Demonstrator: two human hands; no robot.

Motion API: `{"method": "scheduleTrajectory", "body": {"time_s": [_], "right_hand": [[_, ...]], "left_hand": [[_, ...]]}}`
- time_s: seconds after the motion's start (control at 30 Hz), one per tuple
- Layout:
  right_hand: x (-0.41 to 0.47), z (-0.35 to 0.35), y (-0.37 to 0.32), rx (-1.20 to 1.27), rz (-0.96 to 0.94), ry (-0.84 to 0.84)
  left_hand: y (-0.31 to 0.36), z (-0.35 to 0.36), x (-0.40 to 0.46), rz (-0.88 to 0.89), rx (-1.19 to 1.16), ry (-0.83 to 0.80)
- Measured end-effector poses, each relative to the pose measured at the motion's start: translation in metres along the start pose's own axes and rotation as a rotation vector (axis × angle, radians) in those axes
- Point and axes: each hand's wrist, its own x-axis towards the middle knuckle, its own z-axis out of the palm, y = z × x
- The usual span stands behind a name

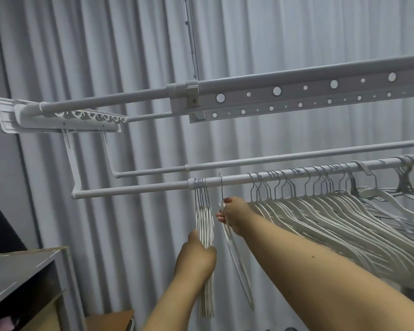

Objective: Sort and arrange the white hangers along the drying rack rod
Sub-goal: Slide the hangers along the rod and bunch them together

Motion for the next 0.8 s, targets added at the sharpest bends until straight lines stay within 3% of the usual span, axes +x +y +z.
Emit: {"method": "scheduleTrajectory", "body": {"time_s": [0.2, 0.37, 0.43, 0.5, 0.8], "right_hand": [[-0.003, 0.004, 0.009, -0.339, -0.066, -0.068], [-0.022, -0.018, 0.001, -0.603, -0.274, 0.274], [-0.027, -0.033, 0.001, -0.719, -0.302, 0.471], [-0.029, -0.043, 0.005, -0.828, -0.304, 0.559], [-0.034, -0.058, 0.021, -1.049, -0.176, 0.371]], "left_hand": [[0.000, -0.001, -0.001, -0.014, -0.007, -0.003], [0.008, -0.002, -0.002, -0.035, 0.005, 0.043], [0.015, -0.002, -0.005, -0.047, 0.029, 0.100], [0.024, -0.003, -0.009, -0.025, 0.023, 0.186], [0.042, 0.005, -0.019, 0.041, -0.060, 0.275]]}}
